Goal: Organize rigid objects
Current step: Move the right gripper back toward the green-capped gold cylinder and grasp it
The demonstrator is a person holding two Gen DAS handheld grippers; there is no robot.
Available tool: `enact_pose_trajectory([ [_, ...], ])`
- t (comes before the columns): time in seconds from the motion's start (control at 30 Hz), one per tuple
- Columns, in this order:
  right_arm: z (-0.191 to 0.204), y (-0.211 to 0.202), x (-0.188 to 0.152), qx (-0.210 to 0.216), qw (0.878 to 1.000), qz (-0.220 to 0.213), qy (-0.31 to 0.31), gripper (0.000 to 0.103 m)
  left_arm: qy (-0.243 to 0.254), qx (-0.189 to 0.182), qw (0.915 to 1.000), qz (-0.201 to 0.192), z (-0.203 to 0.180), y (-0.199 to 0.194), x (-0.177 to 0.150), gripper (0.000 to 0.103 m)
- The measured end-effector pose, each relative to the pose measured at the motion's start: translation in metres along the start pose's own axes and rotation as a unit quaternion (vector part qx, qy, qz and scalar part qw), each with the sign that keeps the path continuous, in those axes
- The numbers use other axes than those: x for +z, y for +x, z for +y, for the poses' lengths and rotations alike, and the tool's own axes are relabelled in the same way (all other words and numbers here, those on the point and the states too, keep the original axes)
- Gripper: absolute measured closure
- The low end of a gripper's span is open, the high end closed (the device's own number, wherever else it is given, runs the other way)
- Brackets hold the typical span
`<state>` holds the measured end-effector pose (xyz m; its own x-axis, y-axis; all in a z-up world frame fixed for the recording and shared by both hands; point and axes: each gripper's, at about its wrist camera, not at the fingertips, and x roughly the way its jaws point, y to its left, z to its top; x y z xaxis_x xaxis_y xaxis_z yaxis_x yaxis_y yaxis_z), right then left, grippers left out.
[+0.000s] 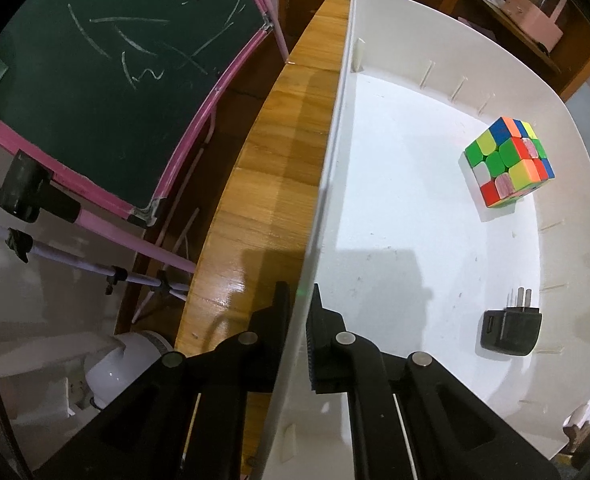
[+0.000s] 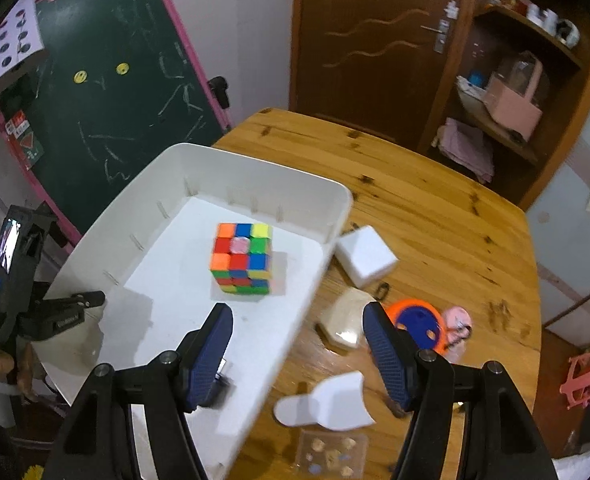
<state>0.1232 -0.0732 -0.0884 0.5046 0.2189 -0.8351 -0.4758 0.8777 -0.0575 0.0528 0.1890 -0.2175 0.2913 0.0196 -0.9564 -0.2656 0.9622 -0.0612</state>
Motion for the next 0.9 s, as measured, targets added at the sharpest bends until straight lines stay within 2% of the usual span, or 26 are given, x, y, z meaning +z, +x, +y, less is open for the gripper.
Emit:
enact_pose_trajectory([
  [0.13,-0.022,-0.008,-0.012,-0.012,1.0,0.002,0.023,0.035,0.0,0.005,1.0,-0.002,-0.002,0.0,-0.001,0.096],
  [0.3,-0.06,-0.026,-0.026,-0.033,0.998,-0.002,0.061,0.035,0.0,-0.019,0.9998,0.004,-0.003,-0.003,-0.004,0.096],
  [0.57,-0.12,-0.052,-0.051,-0.082,0.989,-0.009,0.124,0.035,0.013,0.009,0.9999,0.0,-0.012,-0.003,-0.006,0.095],
  [0.6,-0.126,-0.052,-0.054,-0.085,0.988,-0.007,0.131,0.035,0.013,0.011,0.9998,0.0,-0.011,-0.002,-0.007,0.091],
  [0.77,-0.155,-0.039,-0.07,-0.099,0.982,0.01,0.163,0.035,0.01,0.012,0.9999,0.001,-0.01,-0.002,-0.007,0.091],
  [0.9,-0.164,-0.02,-0.079,-0.098,0.981,0.029,0.163,0.035,0.014,0.017,0.9998,0.0,-0.013,-0.003,-0.007,0.09],
])
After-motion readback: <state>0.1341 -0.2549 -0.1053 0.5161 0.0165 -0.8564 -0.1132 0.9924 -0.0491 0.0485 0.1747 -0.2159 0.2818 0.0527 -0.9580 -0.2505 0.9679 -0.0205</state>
